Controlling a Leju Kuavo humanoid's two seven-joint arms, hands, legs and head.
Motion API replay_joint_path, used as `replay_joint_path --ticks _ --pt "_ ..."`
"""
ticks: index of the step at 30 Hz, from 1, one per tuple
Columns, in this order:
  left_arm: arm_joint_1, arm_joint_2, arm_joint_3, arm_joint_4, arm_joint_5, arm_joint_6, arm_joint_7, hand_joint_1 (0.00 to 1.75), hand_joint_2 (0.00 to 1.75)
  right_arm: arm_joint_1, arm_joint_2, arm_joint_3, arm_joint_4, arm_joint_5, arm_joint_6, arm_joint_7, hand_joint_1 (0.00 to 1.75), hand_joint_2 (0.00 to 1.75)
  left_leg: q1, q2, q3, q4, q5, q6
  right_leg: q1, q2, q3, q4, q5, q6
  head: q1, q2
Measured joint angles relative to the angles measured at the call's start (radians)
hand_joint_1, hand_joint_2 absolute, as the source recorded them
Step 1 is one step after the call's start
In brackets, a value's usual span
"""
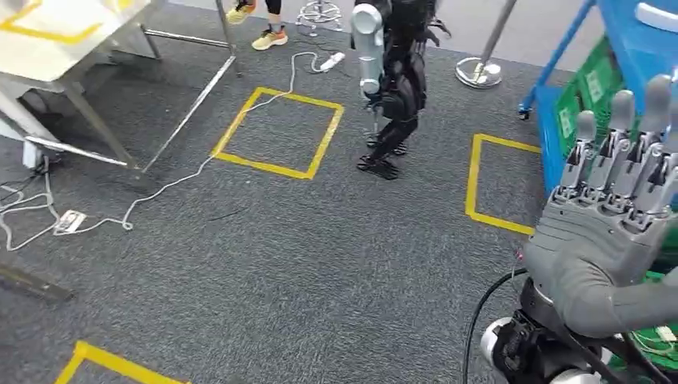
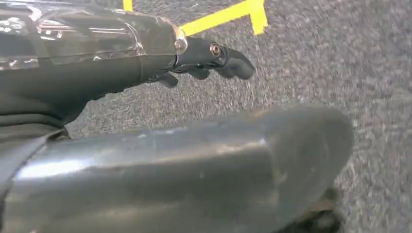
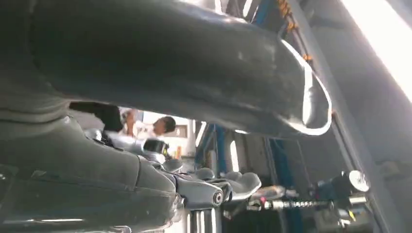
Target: Take the parts from the cabinet and place them on the table.
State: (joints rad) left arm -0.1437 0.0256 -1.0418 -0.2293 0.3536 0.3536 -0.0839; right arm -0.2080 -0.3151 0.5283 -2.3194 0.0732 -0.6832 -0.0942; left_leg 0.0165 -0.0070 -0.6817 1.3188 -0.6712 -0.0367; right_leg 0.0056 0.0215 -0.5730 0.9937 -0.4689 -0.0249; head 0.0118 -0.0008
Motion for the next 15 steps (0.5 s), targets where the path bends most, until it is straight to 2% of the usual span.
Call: replay_joint_path --ticks 1,2,3,4,5,6,8,9,10,11,12,13,14,15 --pt "0.001 0.0 0.0 0.0 0.0 0.0 0.0 0.0 0.0 0.0 0.0 0.0 0.0 0.0 0.0 0.0 0.0 0.0 -0.002 0.0 0.005 -0.031 0.038 0.004 0.002 0.018 0.003 0.001 -0.001 0.0 -0.004 0.0" --pt "0.0 0.0 0.0 0.0 0.0 0.0 0.0 0.0 0.0 0.0 0.0 0.0 0.0 0.0 0.0 0.0 0.0 0.0 -0.002 -0.003 0.028 -0.095 0.088 0.009 0.004 0.03 0.006 0.002 -0.003 0.0 -0.009 0.0" --pt "0.0 0.0 0.0 0.0 0.0 0.0 0.0 0.0 0.0 0.0 0.0 0.0 0.0 0.0 0.0 0.0 0.0 0.0 -0.002 -0.023 0.065 -0.186 0.145 0.014 0.005 0.044 0.011 0.004 -0.006 0.001 -0.012 0.0" --pt "0.0 0.002 0.0 0.0 0.0 0.0 0.0 0.0 0.0 0.001 0.0 0.0 0.0 0.0 0.0 0.0 0.0 0.0 0.001 -0.09 0.094 -0.265 0.185 0.022 0.001 0.053 0.011 0.005 -0.01 0.004 -0.015 0.0" --pt "0.0 0.005 0.0 0.001 0.0 0.0 0.0 0.0 0.0 -0.001 0.0 0.0 0.001 0.0 0.0 0.0 0.0 0.0 0.006 -0.131 0.1 -0.285 0.173 0.03 0.006 0.064 0.006 0.012 -0.015 0.01 -0.012 0.0" --pt "0.0 0.004 0.0 0.001 0.0 0.0 0.0 0.0 0.0 -0.001 0.001 -0.001 0.001 0.0 0.0 0.001 0.0 0.0 0.002 -0.114 0.112 -0.298 0.168 0.023 -0.004 0.081 0.001 0.013 -0.013 0.016 -0.01 0.0" --pt "0.003 0.004 -0.002 0.001 0.0 0.001 0.0 0.0 0.0 -0.001 0.002 -0.001 0.0 0.0 0.0 0.001 0.0 0.0 -0.008 -0.087 0.118 -0.301 0.165 0.029 -0.013 0.11 0.0 0.006 -0.009 0.031 -0.013 0.0" --pt "0.002 0.005 -0.002 0.001 0.0 0.004 -0.002 0.0 0.0 -0.001 0.002 -0.001 0.0 0.001 0.0 0.001 0.0 0.0 -0.002 -0.069 0.127 -0.314 0.169 0.035 -0.011 0.127 -0.003 0.005 -0.01 0.037 -0.013 0.0" --pt "0.001 0.006 -0.002 0.001 0.0 0.011 -0.003 0.0 0.0 0.001 0.002 -0.001 0.0 0.001 0.0 0.001 0.0 0.0 0.0 -0.049 0.139 -0.325 0.172 0.037 -0.009 0.089 -0.003 0.022 -0.017 0.038 -0.011 0.0" --pt "0.001 0.006 -0.002 0.001 -0.001 0.014 -0.005 0.0 0.0 -0.004 0.002 -0.001 0.0 0.002 0.0 0.001 0.0 0.0 -0.001 -0.03 0.147 -0.33 0.169 0.041 -0.006 0.04 -0.022 0.063 -0.043 0.043 -0.003 0.0" --pt "0.001 0.006 -0.003 0.001 -0.002 0.016 -0.007 0.0 0.0 -0.004 0.003 -0.001 0.0 0.003 0.0 0.001 0.0 0.0 -0.002 -0.01 0.151 -0.331 0.166 0.045 -0.008 0.011 -0.062 0.138 -0.081 0.05 0.002 0.0" --pt "0.003 0.006 -0.004 0.001 -0.002 0.015 -0.007 0.0 0.0 -0.003 0.003 -0.001 0.001 0.003 0.0 0.001 0.0 0.0 -0.002 0.012 0.154 -0.331 0.162 0.045 -0.011 -0.004 -0.108 0.222 -0.118 0.055 0.004 0.0" --pt "0.004 0.006 -0.004 0.001 -0.003 0.015 -0.006 0.0 0.0 -0.001 0.004 -0.001 0.002 0.003 0.0 0.003 0.0 0.0 -0.003 0.032 0.156 -0.331 0.157 0.043 -0.015 -0.01 -0.148 0.29 -0.14 0.06 0.007 0.0" --pt "0.004 0.007 -0.005 0.002 -0.003 0.016 -0.007 0.0 0.0 0.0 0.004 -0.001 0.003 0.003 0.0 0.004 0.0 0.0 -0.002 0.05 0.158 -0.33 0.153 0.041 -0.018 -0.016 -0.165 0.317 -0.136 0.064 0.008 0.0"
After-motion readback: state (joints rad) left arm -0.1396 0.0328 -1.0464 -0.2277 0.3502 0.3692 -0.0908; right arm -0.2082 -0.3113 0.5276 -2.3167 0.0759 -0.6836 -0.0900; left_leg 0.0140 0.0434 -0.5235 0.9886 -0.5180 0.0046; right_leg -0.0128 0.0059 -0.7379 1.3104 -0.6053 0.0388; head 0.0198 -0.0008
